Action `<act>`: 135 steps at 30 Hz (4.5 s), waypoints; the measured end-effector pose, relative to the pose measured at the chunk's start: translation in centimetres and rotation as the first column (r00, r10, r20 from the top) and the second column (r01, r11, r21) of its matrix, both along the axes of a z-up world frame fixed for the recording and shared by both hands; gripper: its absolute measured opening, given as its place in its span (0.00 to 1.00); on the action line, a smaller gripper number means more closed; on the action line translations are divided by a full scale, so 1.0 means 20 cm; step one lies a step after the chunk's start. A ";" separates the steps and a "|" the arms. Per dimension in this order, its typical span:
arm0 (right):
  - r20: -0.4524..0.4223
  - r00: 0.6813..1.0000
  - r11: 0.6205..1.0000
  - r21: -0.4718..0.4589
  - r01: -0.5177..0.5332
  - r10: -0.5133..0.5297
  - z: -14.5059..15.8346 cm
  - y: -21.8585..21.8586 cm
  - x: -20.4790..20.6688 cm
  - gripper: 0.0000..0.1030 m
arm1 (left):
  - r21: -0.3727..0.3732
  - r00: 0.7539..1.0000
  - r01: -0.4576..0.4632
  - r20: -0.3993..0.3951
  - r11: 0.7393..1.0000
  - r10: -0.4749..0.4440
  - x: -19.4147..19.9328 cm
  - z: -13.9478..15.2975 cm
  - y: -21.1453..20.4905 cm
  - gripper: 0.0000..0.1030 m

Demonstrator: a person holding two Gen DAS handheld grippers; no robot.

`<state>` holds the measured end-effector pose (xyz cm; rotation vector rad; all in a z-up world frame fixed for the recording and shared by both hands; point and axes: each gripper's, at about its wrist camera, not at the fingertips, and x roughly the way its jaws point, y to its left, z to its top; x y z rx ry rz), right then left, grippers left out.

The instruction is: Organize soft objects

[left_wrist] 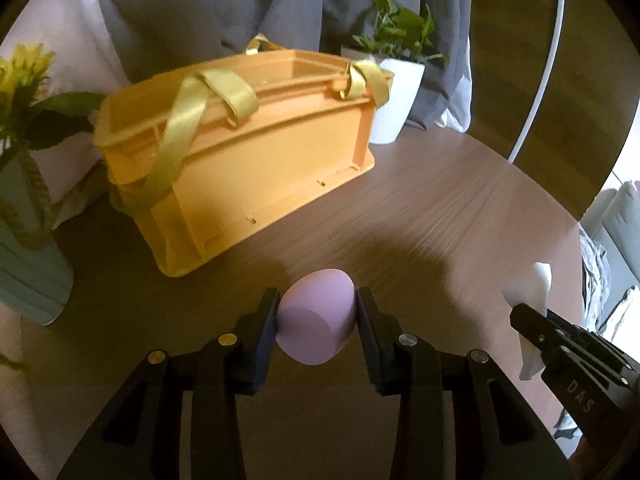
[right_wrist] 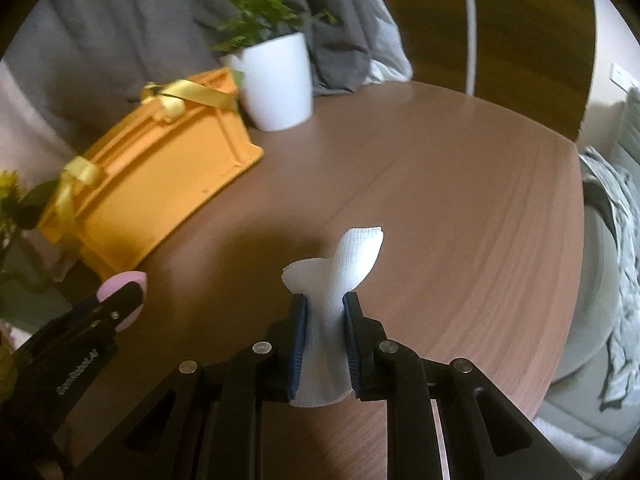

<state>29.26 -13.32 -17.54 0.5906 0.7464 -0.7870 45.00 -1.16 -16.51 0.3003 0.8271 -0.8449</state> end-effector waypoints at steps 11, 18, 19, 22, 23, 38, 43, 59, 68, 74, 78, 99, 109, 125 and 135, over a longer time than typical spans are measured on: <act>0.075 0.977 0.979 -0.049 -0.199 0.202 0.18 0.00 -0.02 0.19 | -0.030 0.992 -0.126 0.028 0.992 0.127 -0.14 0.17 0.04 0.37; 0.126 0.941 0.949 -0.065 -0.307 0.313 0.29 -0.11 0.03 0.19 | -0.078 0.970 -0.234 0.047 0.969 0.238 -0.16 0.30 0.03 0.37; 0.133 0.936 0.945 -0.071 -0.320 0.327 0.31 -0.12 0.04 0.19 | -0.084 0.967 -0.245 0.052 0.966 0.250 -0.16 0.31 0.03 0.37; 0.156 0.916 0.929 -0.090 -0.360 0.370 0.36 -0.16 0.07 0.19 | -0.104 0.953 -0.286 0.076 0.953 0.294 -0.15 0.36 0.02 0.37; 0.167 0.906 0.921 -0.098 -0.377 0.389 0.38 -0.18 0.09 0.19 | -0.110 0.947 -0.299 0.085 0.948 0.308 -0.15 0.38 0.02 0.37; 0.265 0.781 0.825 -0.196 -0.530 0.565 0.59 -0.33 0.42 0.19 | -0.178 0.872 -0.416 0.200 0.892 0.446 0.01 0.62 -0.05 0.37; 0.284 0.743 0.796 -0.203 -0.571 0.606 0.61 -0.41 0.58 0.19 | -0.196 0.849 -0.446 0.216 0.873 0.482 0.13 0.66 -0.08 0.37; 0.229 0.692 0.729 -0.186 -0.659 0.684 0.56 -0.51 1.13 0.19 | -0.162 0.800 -0.515 0.262 0.842 0.540 0.50 0.64 -0.16 0.37; 0.118 0.691 0.701 -0.147 -0.698 0.713 0.47 -0.57 1.37 0.19 | -0.112 0.825 -0.502 0.235 0.858 0.513 0.68 0.54 -0.23 0.37; 0.075 0.690 0.694 -0.091 -0.714 0.720 0.39 -0.60 1.49 0.20 | -0.068 0.837 -0.496 0.228 0.866 0.498 0.77 0.47 -0.27 0.37; 0.033 0.682 0.682 -0.090 -0.726 0.730 0.35 -0.58 1.54 0.20 | -0.041 0.846 -0.494 0.208 0.868 0.491 0.82 0.42 -0.28 0.39; -0.011 0.682 0.680 -0.067 -0.730 0.731 0.37 -0.57 1.52 0.60 | -0.025 0.812 -0.547 0.225 0.837 0.538 0.66 0.50 -0.20 0.65; 0.043 0.707 0.703 -0.161 -0.693 0.706 0.62 -0.50 1.16 0.60 | -0.104 0.742 -0.604 0.287 0.790 0.606 0.32 0.70 -0.11 0.69; 0.162 0.691 0.703 -0.296 -0.647 0.704 0.84 -0.40 0.48 0.73 | -0.187 0.661 -0.641 0.358 0.745 0.659 -0.29 0.86 -0.01 0.81; 0.157 0.703 0.700 -0.378 -0.606 0.693 0.90 -0.26 0.13 0.73 | -0.216 0.654 -0.627 0.375 0.748 0.657 -0.63 0.88 0.10 0.84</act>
